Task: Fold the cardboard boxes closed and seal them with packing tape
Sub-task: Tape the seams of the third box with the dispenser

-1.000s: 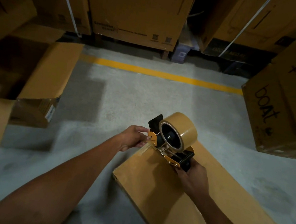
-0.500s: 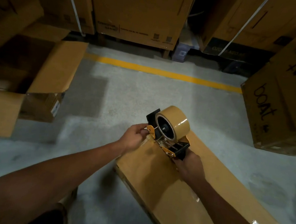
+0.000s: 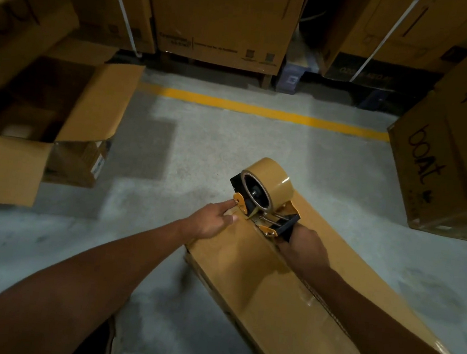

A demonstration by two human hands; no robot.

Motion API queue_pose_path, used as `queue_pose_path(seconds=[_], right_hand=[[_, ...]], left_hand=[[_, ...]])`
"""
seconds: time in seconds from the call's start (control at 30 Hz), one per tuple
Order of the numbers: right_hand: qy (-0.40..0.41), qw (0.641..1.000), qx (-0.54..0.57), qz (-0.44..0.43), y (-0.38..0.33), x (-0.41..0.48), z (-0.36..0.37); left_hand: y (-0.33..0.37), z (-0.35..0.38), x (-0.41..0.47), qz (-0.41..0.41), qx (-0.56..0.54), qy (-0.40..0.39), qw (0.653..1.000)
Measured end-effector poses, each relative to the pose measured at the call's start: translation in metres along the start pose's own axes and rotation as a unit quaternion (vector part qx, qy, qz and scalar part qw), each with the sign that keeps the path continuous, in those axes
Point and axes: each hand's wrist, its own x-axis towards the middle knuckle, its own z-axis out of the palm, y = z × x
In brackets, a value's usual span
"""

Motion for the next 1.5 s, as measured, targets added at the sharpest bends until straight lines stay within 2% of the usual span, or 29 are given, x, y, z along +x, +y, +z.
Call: queue_pose_path(seconds=[0.1,0.23,0.3,0.37,0.43,0.53,0.6,0.73,0.9,1.1,1.23,1.33,1.5], right_hand=[[-0.004,1.0,-0.024,0.0,0.012,-0.013,0.001],[-0.023,0.998,-0.052,0.041,0.046,-0.038,-0.001],[-0.028,0.996,-0.063,0.054,0.061,-0.049,-0.004],[-0.033,0.996,-0.066,0.057,0.067,-0.054,-0.008],[-0.04,0.996,-0.064,0.051,0.066,-0.054,-0.011],[-0.037,0.996,-0.064,0.043,0.062,-0.053,-0.014],[-0.034,0.997,-0.063,0.04,0.062,-0.053,-0.014],[-0.031,0.997,-0.055,0.036,0.061,-0.054,-0.015],[-0.027,0.997,-0.05,0.045,0.061,-0.054,-0.017],[-0.028,0.999,-0.027,0.039,0.06,-0.057,-0.018],[-0.042,0.997,-0.023,0.053,0.066,-0.072,-0.022],[-0.064,0.994,-0.036,0.08,0.09,-0.094,-0.026],[-0.084,0.987,-0.069,0.118,0.136,-0.132,-0.039]], left_hand=[[-0.003,0.002,0.002,-0.008,-0.019,0.008,1.0],[-0.007,0.001,0.0,0.025,-0.042,0.002,0.999],[-0.007,0.001,-0.001,0.043,-0.017,0.004,0.999],[-0.005,0.002,-0.003,0.077,0.066,0.021,0.995],[-0.004,0.002,-0.005,0.127,0.232,0.06,0.963],[-0.002,0.001,-0.002,0.226,0.425,0.08,0.873],[0.001,0.004,0.0,0.249,0.485,0.058,0.837],[0.004,0.001,0.001,0.252,0.52,0.032,0.816],[0.016,0.008,-0.006,0.265,0.541,-0.009,0.798],[0.021,0.012,-0.009,0.235,0.537,-0.027,0.81],[0.021,0.017,-0.009,0.232,0.536,-0.004,0.812],[0.022,0.02,-0.011,0.237,0.511,0.0,0.826],[0.027,0.034,-0.015,0.202,0.543,0.029,0.814]])
